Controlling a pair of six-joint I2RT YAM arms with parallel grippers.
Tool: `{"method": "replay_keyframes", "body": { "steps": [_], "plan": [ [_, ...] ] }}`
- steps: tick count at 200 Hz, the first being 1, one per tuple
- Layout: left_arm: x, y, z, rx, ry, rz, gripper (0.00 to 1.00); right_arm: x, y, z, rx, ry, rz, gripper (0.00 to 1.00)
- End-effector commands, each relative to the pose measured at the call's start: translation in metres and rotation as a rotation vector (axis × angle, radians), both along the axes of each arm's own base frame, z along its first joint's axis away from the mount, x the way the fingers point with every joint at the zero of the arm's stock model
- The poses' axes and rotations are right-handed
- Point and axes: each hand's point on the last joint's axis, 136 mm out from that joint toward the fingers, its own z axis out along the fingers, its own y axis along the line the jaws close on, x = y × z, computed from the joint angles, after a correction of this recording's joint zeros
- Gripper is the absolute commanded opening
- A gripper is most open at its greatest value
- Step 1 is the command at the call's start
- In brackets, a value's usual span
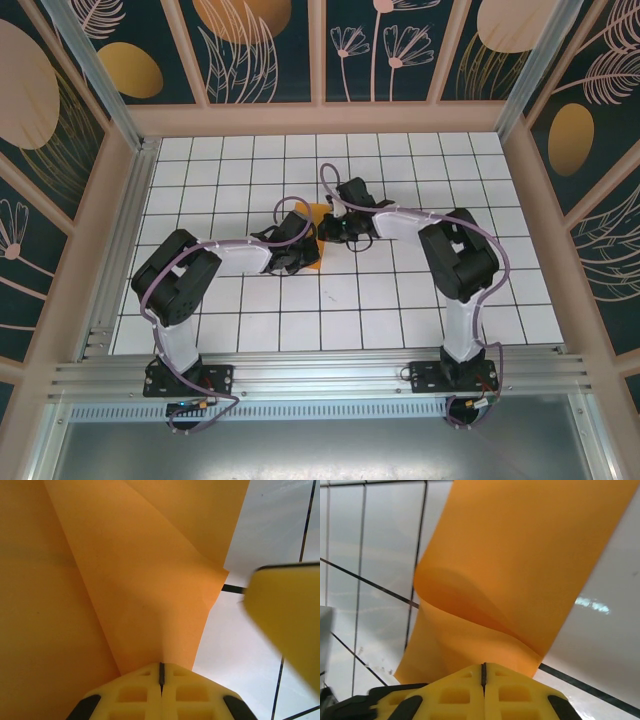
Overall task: Fold a paper plane with a square sheet of paper (pick it up from the middle)
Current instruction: Fold the triangle a second time at the center of the table.
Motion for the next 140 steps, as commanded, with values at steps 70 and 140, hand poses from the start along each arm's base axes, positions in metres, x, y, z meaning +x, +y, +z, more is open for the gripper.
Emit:
{"method": "replay_keyframes", "body": {
  "steps": [70,140],
  "plan": [
    [-0.010,0.015,-0.011,0.054,0.057,0.021,0.07,-0.013,-0.021,-0.061,-0.164,0.168,-0.035,0.06],
    [0.031,0.015,0.038,-0.162,-0.047,0.082,0.12,-0.032,-0.042,-0.089,-0.275,0.221,-0.017,0.05]
  ]
}}
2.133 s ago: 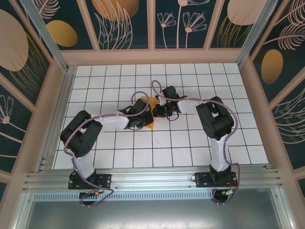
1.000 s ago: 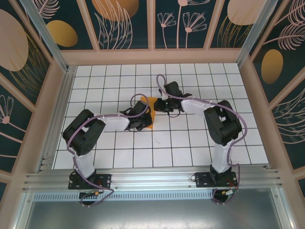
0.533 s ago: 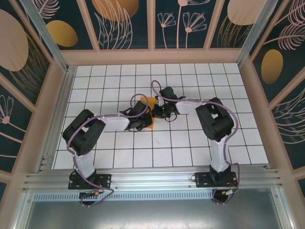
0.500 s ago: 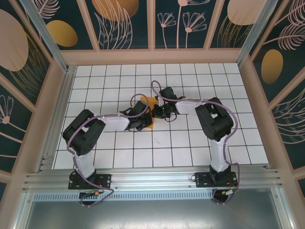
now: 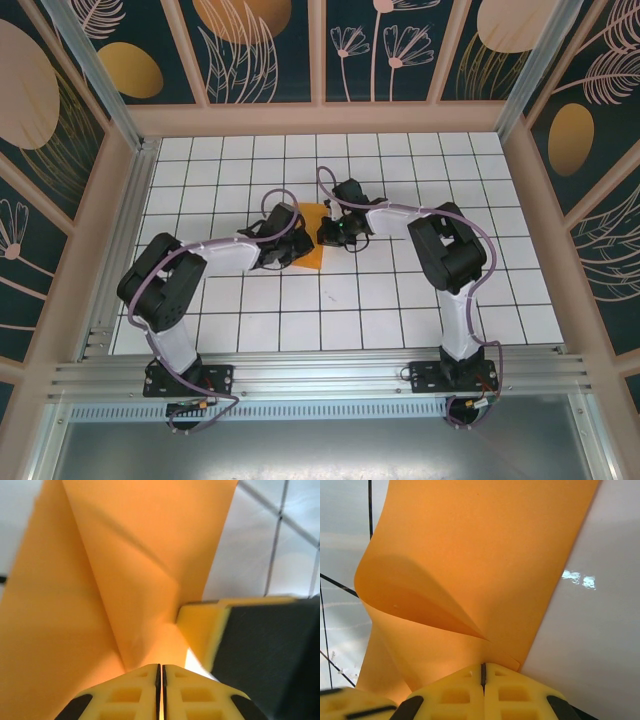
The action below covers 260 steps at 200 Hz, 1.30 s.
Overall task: Fold a paper plane with a square sheet of paper (pick it up from the middle)
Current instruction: Fold the triangle a second time at the center of the table.
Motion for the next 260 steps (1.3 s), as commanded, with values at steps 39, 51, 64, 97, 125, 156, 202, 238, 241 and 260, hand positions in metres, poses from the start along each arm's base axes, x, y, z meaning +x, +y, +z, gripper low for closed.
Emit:
{"method": "replay_keyframes", "body": {
  "steps": [39,51,64,97,125,156,202,238,241,260],
  "plan": [
    [0.011,-0.010,-0.010,-0.061,0.026,-0.028,0.08,-0.033,-0.038,-0.062,-0.215,0.132,-0.009,0.05],
    [0.009,-0.007,-0.016,-0.045,0.037,-0.029,0.08,-0.032,-0.037,-0.061,-0.212,0.130,-0.010,0.05],
    [0.008,-0.003,-0.023,-0.011,0.052,-0.030,0.08,-0.033,-0.037,-0.062,-0.215,0.130,-0.010,0.05],
    [0.004,0.016,-0.039,0.096,0.071,-0.002,0.08,-0.035,-0.042,-0.066,-0.245,0.129,-0.008,0.05],
    [0.001,0.021,-0.047,0.131,0.086,0.001,0.08,-0.038,-0.054,-0.076,-0.329,0.124,-0.001,0.05],
    [-0.001,0.025,-0.050,0.136,0.108,0.020,0.08,-0.047,-0.066,-0.089,-0.407,0.138,0.019,0.05],
    [0.023,0.020,-0.023,0.031,0.070,0.061,0.09,-0.064,-0.075,-0.102,-0.440,0.171,0.068,0.04],
    [0.033,0.021,-0.022,0.000,0.072,0.064,0.10,-0.066,-0.077,-0.103,-0.449,0.165,0.084,0.03],
    [0.034,0.022,-0.023,0.004,0.073,0.066,0.10,-0.066,-0.077,-0.103,-0.448,0.164,0.085,0.03],
    [0.036,0.031,-0.029,0.041,0.085,0.086,0.10,-0.064,-0.076,-0.101,-0.443,0.155,0.085,0.03]
  ]
}}
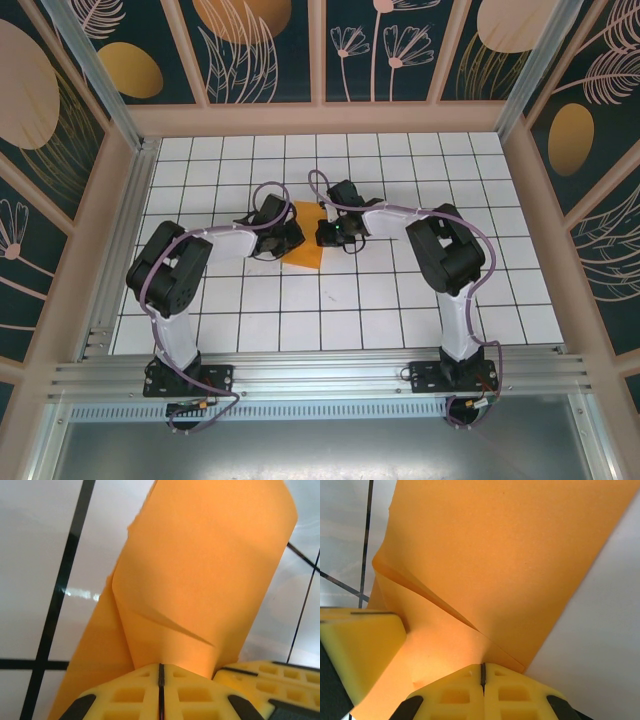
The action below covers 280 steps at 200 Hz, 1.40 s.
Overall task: Fold a paper plane with a square sheet of paper (pick it up from the middle)
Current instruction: Fold the triangle a second time at the center of the table.
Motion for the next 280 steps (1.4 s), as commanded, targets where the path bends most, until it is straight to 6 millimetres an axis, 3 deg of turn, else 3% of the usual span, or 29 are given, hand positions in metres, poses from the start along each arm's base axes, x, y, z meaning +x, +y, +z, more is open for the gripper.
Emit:
{"method": "replay_keyframes", "body": {
  "steps": [1,39,76,102,126,139,150,198,214,258,280],
  "plan": [
    [0.007,0.008,-0.007,0.028,0.020,0.026,0.10,-0.062,-0.075,-0.095,-0.360,0.224,-0.010,0.03],
    [0.011,0.032,-0.012,0.168,0.040,0.066,0.11,-0.058,-0.073,-0.091,-0.347,0.209,-0.011,0.03],
    [0.000,0.030,-0.029,0.175,0.097,0.028,0.10,-0.045,-0.055,-0.071,-0.244,0.181,-0.014,0.03],
    [-0.009,0.030,-0.043,0.174,0.128,0.011,0.07,-0.026,-0.025,-0.034,-0.066,0.142,-0.016,0.04],
    [-0.013,0.032,-0.048,0.177,0.137,0.010,0.07,-0.008,0.003,0.018,0.104,0.069,0.002,0.06],
    [-0.015,0.033,-0.050,0.179,0.140,0.012,0.07,-0.004,0.013,0.040,0.164,0.037,0.020,0.07],
    [-0.016,0.034,-0.052,0.180,0.144,0.010,0.07,-0.007,0.016,0.048,0.183,0.034,0.038,0.07],
    [-0.017,0.036,-0.053,0.192,0.145,0.007,0.06,-0.043,0.022,0.025,0.155,0.124,0.130,0.06],
    [-0.018,0.037,-0.054,0.197,0.146,0.007,0.06,-0.049,0.030,0.026,0.173,0.139,0.166,0.06],
    [-0.021,0.039,-0.056,0.200,0.152,0.009,0.06,-0.048,0.036,0.023,0.155,0.157,0.189,0.06],
    [-0.022,0.039,-0.058,0.198,0.155,0.012,0.06,-0.047,0.033,0.013,0.112,0.179,0.178,0.06]
  ]
}}
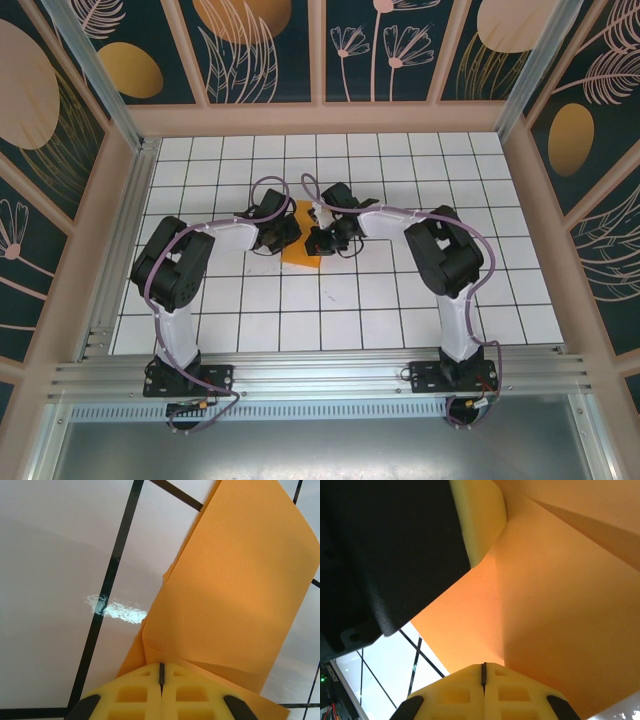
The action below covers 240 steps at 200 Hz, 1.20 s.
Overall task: Fold a paper plane with a square sheet of paper (pick it up from the middle)
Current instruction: Fold the triangle a second time at the center of the table.
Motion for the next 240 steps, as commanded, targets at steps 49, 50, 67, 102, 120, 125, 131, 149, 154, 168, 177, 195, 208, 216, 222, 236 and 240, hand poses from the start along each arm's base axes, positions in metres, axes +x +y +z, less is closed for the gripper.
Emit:
{"method": "replay_keyframes", "body": {
  "steps": [49,50,67,102,120,125,131,149,154,168,177,195,208,216,222,236,240],
  "plan": [
    [-0.037,0.026,-0.051,0.111,0.161,0.001,0.06,-0.004,-0.011,-0.028,-0.110,0.048,0.017,0.06],
    [-0.037,0.026,-0.051,0.112,0.161,0.001,0.06,-0.004,-0.011,-0.028,-0.112,0.047,0.017,0.06],
    [-0.038,0.027,-0.052,0.115,0.163,0.002,0.06,-0.007,-0.017,-0.032,-0.133,0.051,0.032,0.06],
    [-0.039,0.030,-0.055,0.129,0.168,0.008,0.06,-0.018,-0.023,-0.033,-0.133,0.063,0.093,0.06],
    [-0.039,0.031,-0.057,0.133,0.169,0.010,0.06,-0.023,-0.027,-0.031,-0.116,0.081,0.098,0.05],
    [-0.039,0.031,-0.057,0.135,0.169,0.009,0.06,-0.024,-0.029,-0.031,-0.114,0.087,0.096,0.05],
    [-0.039,0.031,-0.058,0.136,0.170,0.008,0.06,-0.027,-0.030,-0.031,-0.111,0.094,0.096,0.05],
    [-0.038,0.031,-0.058,0.137,0.170,0.008,0.06,-0.036,-0.035,-0.031,-0.098,0.109,0.098,0.06],
    [-0.038,0.031,-0.058,0.138,0.169,0.007,0.06,-0.039,-0.036,-0.030,-0.095,0.116,0.101,0.06],
    [-0.038,0.031,-0.059,0.139,0.170,0.007,0.06,-0.047,-0.038,-0.029,-0.082,0.129,0.112,0.06],
    [-0.039,0.031,-0.059,0.139,0.170,0.007,0.06,-0.051,-0.040,-0.030,-0.086,0.135,0.111,0.06],
    [-0.039,0.031,-0.060,0.138,0.173,0.006,0.06,-0.056,-0.045,-0.030,-0.092,0.142,0.104,0.06],
    [-0.039,0.031,-0.059,0.137,0.170,0.006,0.06,-0.060,-0.046,-0.028,-0.083,0.145,0.100,0.06],
    [-0.039,0.031,-0.060,0.137,0.171,0.006,0.06,-0.062,-0.047,-0.028,-0.082,0.151,0.101,0.06],
    [-0.040,0.031,-0.060,0.138,0.171,0.003,0.06,-0.063,-0.047,-0.027,-0.084,0.151,0.100,0.06],
    [-0.039,0.031,-0.059,0.137,0.169,0.004,0.06,-0.065,-0.050,-0.027,-0.094,0.152,0.095,0.06],
    [-0.039,0.031,-0.060,0.137,0.170,0.004,0.06,-0.065,-0.051,-0.026,-0.096,0.149,0.092,0.06]
  ]
}}
